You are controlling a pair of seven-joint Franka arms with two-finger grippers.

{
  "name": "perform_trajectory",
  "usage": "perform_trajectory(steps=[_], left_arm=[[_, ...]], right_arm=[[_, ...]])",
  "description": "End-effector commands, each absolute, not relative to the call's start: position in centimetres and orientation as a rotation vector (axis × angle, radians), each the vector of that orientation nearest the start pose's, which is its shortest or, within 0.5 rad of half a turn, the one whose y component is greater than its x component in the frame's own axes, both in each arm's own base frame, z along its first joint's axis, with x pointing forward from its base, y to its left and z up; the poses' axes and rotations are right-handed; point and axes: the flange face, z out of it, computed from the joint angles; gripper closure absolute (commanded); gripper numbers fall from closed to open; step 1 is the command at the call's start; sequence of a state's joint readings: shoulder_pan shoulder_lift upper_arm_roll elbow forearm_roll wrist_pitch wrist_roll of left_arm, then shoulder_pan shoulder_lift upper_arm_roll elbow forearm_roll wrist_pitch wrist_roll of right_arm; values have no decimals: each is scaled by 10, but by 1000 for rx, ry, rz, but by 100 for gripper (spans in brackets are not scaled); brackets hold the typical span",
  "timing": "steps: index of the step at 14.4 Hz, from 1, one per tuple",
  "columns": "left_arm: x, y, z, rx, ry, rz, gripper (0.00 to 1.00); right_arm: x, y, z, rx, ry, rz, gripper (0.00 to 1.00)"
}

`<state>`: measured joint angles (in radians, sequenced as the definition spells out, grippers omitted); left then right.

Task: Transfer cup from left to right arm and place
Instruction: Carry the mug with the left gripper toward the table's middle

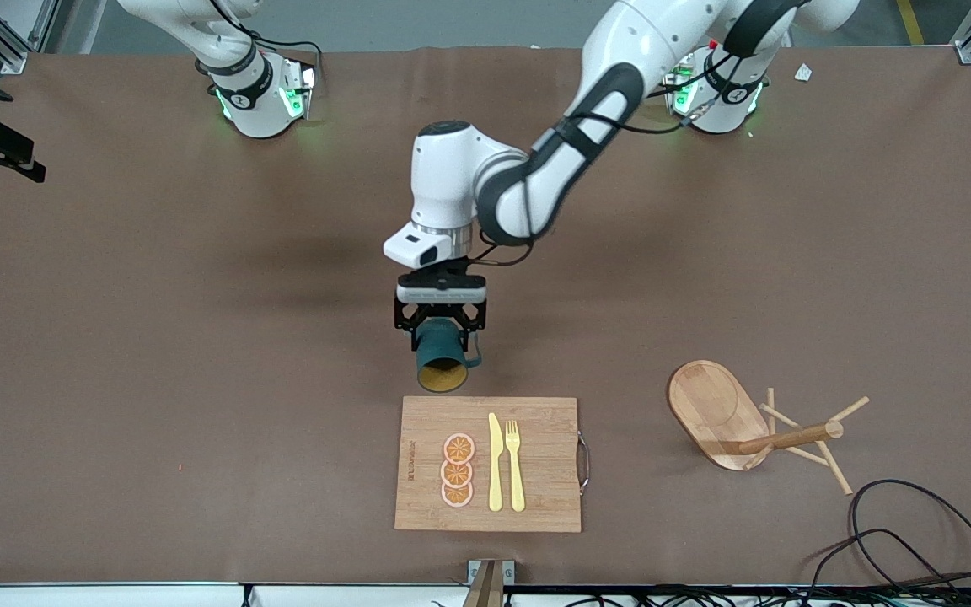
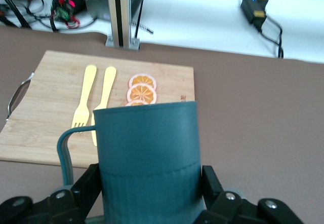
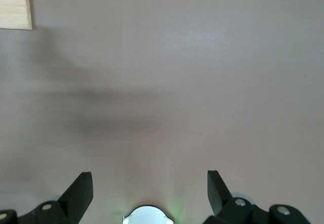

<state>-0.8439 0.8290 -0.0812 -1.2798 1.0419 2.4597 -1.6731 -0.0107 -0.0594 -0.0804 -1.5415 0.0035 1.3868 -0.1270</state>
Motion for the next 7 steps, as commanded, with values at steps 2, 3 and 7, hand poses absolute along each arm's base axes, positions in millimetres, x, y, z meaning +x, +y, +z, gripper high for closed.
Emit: perform_trajectory(steps=[2,3,7], left_arm=[[443,-640,242,-2840,-40,-1536,40],[431,-644,221,-2779,11,-1587,42],[389,-656,158,-2624,65,-1816,44]], right_arm=[[524,-61,637,-3111,-23,193,0],[526,-62,635,-3112,-20,193,0],[543,-71,608,-3114,3,243,0]])
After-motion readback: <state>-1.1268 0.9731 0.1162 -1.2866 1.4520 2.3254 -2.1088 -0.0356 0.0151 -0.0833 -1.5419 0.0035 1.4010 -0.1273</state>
